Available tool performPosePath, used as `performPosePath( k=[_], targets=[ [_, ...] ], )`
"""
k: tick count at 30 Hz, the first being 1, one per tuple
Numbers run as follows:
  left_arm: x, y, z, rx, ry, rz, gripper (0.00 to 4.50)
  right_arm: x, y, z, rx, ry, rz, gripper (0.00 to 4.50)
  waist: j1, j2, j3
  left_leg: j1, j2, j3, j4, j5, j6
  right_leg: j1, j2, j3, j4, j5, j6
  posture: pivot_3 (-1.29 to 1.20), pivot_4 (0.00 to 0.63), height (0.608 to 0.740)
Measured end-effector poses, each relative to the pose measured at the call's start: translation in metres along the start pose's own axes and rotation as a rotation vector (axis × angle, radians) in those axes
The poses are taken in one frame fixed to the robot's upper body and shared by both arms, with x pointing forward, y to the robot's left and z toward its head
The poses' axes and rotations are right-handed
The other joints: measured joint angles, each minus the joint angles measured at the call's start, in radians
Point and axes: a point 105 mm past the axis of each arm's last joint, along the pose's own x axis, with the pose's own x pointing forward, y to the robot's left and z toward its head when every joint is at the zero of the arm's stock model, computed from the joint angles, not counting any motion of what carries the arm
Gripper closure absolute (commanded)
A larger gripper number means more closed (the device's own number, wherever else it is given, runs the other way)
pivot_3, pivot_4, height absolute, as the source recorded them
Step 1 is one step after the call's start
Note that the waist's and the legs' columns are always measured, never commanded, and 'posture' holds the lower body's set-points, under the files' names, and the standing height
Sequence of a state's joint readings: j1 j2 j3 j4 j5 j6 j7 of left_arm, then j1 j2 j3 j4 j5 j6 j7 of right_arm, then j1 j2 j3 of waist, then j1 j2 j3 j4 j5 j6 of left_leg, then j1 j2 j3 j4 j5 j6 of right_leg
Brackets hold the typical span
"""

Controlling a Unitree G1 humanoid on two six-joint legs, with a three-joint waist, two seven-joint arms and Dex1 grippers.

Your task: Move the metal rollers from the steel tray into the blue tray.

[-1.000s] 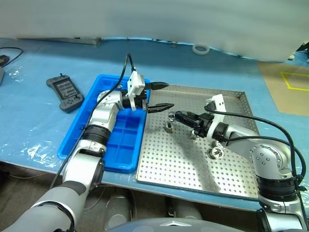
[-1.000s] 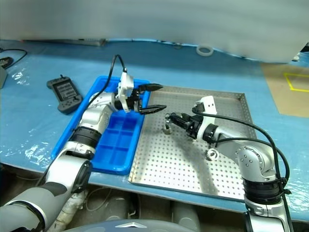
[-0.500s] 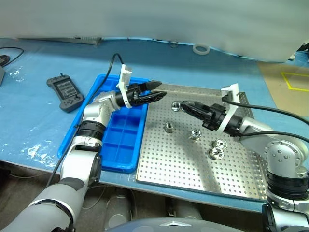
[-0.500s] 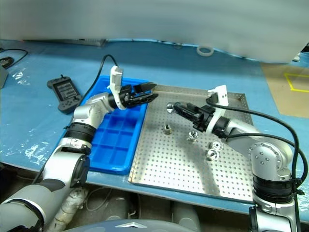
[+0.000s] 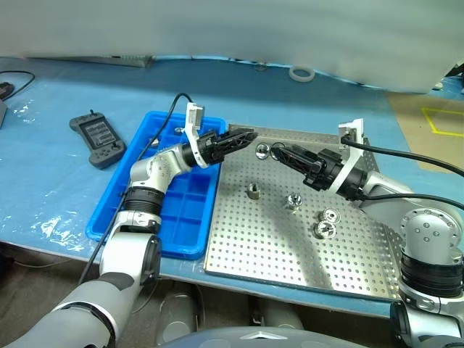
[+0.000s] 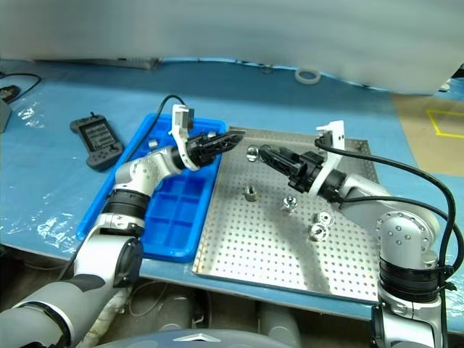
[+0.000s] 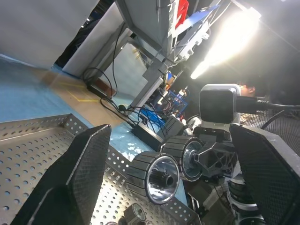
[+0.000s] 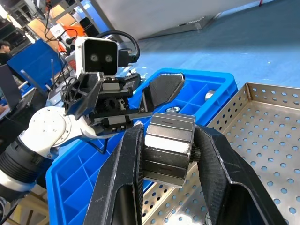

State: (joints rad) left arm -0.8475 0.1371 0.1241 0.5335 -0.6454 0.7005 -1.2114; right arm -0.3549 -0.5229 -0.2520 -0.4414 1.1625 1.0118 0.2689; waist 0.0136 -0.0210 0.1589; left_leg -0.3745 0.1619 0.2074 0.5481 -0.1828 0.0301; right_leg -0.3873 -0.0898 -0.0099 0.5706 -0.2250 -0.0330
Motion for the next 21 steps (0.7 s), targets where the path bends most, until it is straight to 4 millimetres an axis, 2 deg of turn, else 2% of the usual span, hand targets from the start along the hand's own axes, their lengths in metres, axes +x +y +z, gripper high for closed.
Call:
performPosePath(
  k=[3, 9, 16, 21],
  targets=[
    [0.002, 0.001, -0.001, -0.006, -0.002, 0.004, 0.26, 0.004, 0.005, 0.011, -0.014, -0.035, 0.018, 3.24, 0.000, 0.000, 0.000, 0.000, 0.000, 0.000, 0.000, 0.000, 0.000, 0.000, 0.000, 0.000, 0.000, 0.000, 0.000, -0.35, 0.150, 0.740],
    [0.002, 0.002, 0.003, 0.009, -0.038, 0.012, 0.26, 0.009, 0.004, 0.019, 0.023, -0.090, 0.013, 3.24, 0.001, 0.000, 0.000, -0.001, 0.000, 0.000, 0.000, 0.000, 0.000, 0.000, 0.000, 0.000, 0.000, 0.000, 0.000, -0.35, 0.150, 0.740],
    [0.008, 0.006, 0.017, -0.071, -0.188, 0.022, 0.26, 0.012, 0.007, 0.021, 0.079, -0.122, 0.027, 3.24, 0.000, 0.000, 0.000, -0.001, 0.000, 0.000, 0.000, 0.000, 0.000, 0.000, 0.000, 0.000, -0.001, 0.000, 0.000, -0.34, 0.150, 0.740],
    [0.017, 0.004, 0.013, -0.134, -0.213, 0.005, 0.26, 0.015, 0.010, 0.024, 0.119, -0.144, 0.044, 3.24, 0.000, 0.000, 0.000, -0.001, 0.000, 0.000, 0.000, 0.000, 0.000, 0.000, 0.000, 0.000, -0.001, 0.000, 0.000, -0.34, 0.150, 0.740]
  ],
)
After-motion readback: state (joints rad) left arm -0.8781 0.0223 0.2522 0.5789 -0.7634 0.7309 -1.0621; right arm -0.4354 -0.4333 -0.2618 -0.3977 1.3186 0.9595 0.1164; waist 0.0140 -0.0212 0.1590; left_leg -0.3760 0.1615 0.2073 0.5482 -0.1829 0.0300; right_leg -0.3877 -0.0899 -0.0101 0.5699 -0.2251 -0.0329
